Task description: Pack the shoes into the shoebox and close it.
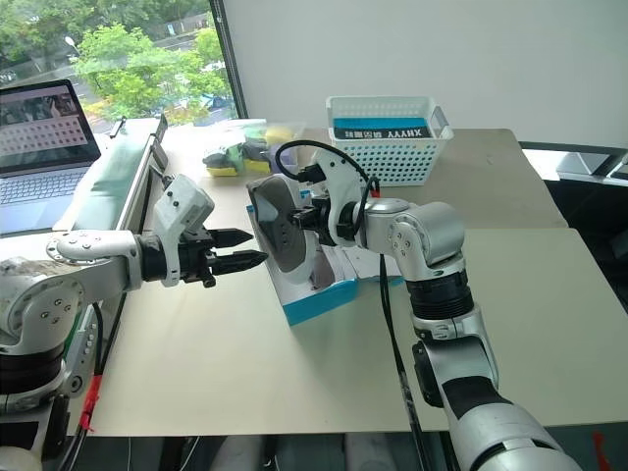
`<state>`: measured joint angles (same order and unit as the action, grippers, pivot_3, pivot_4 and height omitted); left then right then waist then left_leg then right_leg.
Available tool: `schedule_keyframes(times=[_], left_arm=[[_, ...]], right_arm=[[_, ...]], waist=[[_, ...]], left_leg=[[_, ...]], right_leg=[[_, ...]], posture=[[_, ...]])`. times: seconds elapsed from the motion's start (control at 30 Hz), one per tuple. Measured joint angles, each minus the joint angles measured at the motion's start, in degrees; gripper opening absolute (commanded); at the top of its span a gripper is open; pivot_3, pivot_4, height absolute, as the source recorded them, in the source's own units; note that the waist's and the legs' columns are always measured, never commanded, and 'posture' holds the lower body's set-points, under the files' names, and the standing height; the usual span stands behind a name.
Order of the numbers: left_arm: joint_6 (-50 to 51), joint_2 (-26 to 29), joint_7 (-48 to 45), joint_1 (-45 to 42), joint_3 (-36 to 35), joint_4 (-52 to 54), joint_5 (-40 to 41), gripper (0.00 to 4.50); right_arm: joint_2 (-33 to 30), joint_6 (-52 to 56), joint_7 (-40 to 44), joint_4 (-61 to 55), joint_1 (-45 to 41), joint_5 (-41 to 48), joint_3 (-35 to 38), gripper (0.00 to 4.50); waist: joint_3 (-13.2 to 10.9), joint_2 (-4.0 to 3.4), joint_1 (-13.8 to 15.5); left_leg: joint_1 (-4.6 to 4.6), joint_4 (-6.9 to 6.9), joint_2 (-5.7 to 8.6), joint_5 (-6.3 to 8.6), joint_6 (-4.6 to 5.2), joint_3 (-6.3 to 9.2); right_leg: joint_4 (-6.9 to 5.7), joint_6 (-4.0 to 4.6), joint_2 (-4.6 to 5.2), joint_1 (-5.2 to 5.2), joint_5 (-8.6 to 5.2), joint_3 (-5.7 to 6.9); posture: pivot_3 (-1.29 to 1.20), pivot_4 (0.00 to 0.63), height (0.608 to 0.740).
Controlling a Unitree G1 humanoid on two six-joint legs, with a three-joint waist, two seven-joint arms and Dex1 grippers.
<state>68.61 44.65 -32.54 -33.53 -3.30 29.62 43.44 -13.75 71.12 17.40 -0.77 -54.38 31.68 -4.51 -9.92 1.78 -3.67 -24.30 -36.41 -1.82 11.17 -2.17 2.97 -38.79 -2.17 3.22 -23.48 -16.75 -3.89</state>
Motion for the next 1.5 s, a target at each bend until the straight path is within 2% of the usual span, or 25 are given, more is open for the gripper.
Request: schedule_keyframes(times=[0.13,0.33,0.47,0.57,0.63,0.7,0.73,0.87,0.97,1.1,1.23,1.33,1.4,1.5], left_arm=[[-2.1,1.1,-0.9,0.0,0.1,-0.7,-1.8,2.62],[-2.8,0.5,-0.3,0.5,0.1,-0.9,-2.8,2.62],[-2.8,0.1,0.4,2.1,0.0,0.5,-2.6,2.62],[-2.6,-0.5,1.7,2.3,0.0,1.0,-2.7,2.62],[-2.3,-1.0,2.3,2.3,-0.1,1.8,-2.6,2.65],[-2.2,-1.1,2.6,2.5,-0.1,2.6,-2.5,2.65],[-2.1,-1.1,2.8,2.5,-0.1,2.7,-2.6,2.65],[-2.1,-1.1,3.0,2.7,-0.1,3.2,-2.6,2.65],[-2.2,-1.1,2.7,2.8,0.2,3.2,-2.7,2.65],[-3.1,-0.6,1.1,2.8,2.2,2.7,-3.2,2.65],[-4.7,0.0,-0.6,2.2,3.4,1.3,-4.3,2.65],[-6.6,0.6,-3.3,1.4,5.8,-0.4,-5.3,2.65],[-7.5,1.1,-4.9,0.7,7.0,-1.9,-6.3,2.65],[-9.6,2.4,-8.2,-1.6,9.0,-3.9,-7.6,2.65]], right_arm=[[0.0,0.1,1.2,-0.1,0.7,-0.2,-1.8,0.32],[-1.8,-5.5,5.0,4.0,7.1,-6.6,-11.9,0.32],[-1.3,-12.8,9.4,12.4,5.0,-10.8,-14.4,0.32],[0.7,-20.4,12.4,23.1,1.2,-15.4,-16.9,0.32],[2.6,-25.2,13.5,29.9,-0.8,-18.3,-18.0,1.32],[3.9,-28.4,14.8,34.1,-2.3,-20.6,-18.6,1.82],[4.5,-29.6,15.7,35.6,-3.2,-21.6,-18.8,2.3],[5.8,-30.5,18.0,36.5,-3.9,-23.7,-19.0,3.58],[5.0,-26.6,19.5,32.3,-3.1,-23.3,-18.2,4.48],[-0.4,-14.0,22.2,18.9,-3.3,-17.1,-10.3,4.48],[-3.9,-6.3,22.5,9.7,-4.3,-12.9,-4.2,4.48],[-10.5,-0.8,22.9,1.9,-4.1,-9.5,1.4,3.77],[-14.2,0.2,22.2,-2.3,-2.6,-9.2,3.8,3.11],[-18.1,4.7,21.9,-10.0,7.4,-6.4,7.8,1.94]], waist=[[0.0,0.0,0.0],[0.0,0.0,0.1],[0.0,0.01,-0.4],[0.1,0.11,-0.8],[0.1,0.21,-1.0],[0.2,0.27,-1.3],[0.2,0.26,-1.5],[0.2,0.26,-1.8],[0.1,0.21,-1.4],[0.1,0.15,0.3],[0.1,0.12,0.9],[0.0,0.01,1.7],[0.0,0.01,1.8],[0.0,0.03,1.9]], left_leg=[[0.02,0.01,-0.01,0.0,0.0,0.0],[0.01,-0.02,0.01,0.0,0.0,-0.01],[0.21,-0.02,-0.06,0.0,0.0,-0.02],[0.94,0.05,-0.1,0.01,0.01,-0.08],[1.69,0.27,-0.13,0.03,0.01,-0.14],[2.01,0.38,-0.15,0.03,0.0,-0.14],[2.14,0.45,-0.16,0.03,0.0,-0.13],[2.05,0.48,-0.16,0.03,0.0,-0.07],[1.13,0.33,-0.12,0.01,-0.01,0.0],[0.01,0.07,-0.07,0.0,-0.03,0.09],[0.02,0.1,-0.05,0.0,-0.02,0.03],[0.01,0.09,-0.04,0.0,-0.01,0.04],[0.04,0.1,-0.05,0.0,-0.01,0.03],[0.0,0.12,-0.06,0.01,0.01,0.05]], right_leg=[[0.0,0.0,0.0,0.01,0.0,0.0],[0.02,-0.01,0.01,0.04,0.0,0.0],[0.03,-0.01,-0.05,0.21,0.0,-0.01],[0.1,0.01,-0.11,0.83,0.0,-0.09],[0.35,0.03,-0.13,1.55,-0.03,-0.11],[0.52,0.03,-0.14,1.9,-0.03,-0.11],[0.64,0.03,-0.15,2.06,-0.03,-0.1],[0.7,0.04,-0.15,2.02,-0.02,-0.09],[0.46,0.07,-0.13,1.11,0.01,-0.07],[-0.16,0.07,-0.06,0.05,0.03,0.03],[0.04,0.08,-0.04,0.01,0.02,0.01],[0.23,0.07,-0.04,0.09,0.02,0.06],[0.33,0.07,-0.05,0.16,0.02,0.07],[0.4,0.07,-0.06,0.2,0.01,0.09]], posture=[[0.0,0.15,0.74],[0.0,0.15,0.74],[0.0,0.15,0.74],[0.0,0.15,0.74],[0.0,0.15,0.74],[0.0,0.15,0.74],[0.0,0.15,0.74],[0.0,0.15,0.74],[0.0,0.15,0.74],[0.0,0.15,0.74],[0.0,0.15,0.74],[0.0,0.15,0.74],[0.0,0.15,0.74],[0.0,0.15,0.74]])
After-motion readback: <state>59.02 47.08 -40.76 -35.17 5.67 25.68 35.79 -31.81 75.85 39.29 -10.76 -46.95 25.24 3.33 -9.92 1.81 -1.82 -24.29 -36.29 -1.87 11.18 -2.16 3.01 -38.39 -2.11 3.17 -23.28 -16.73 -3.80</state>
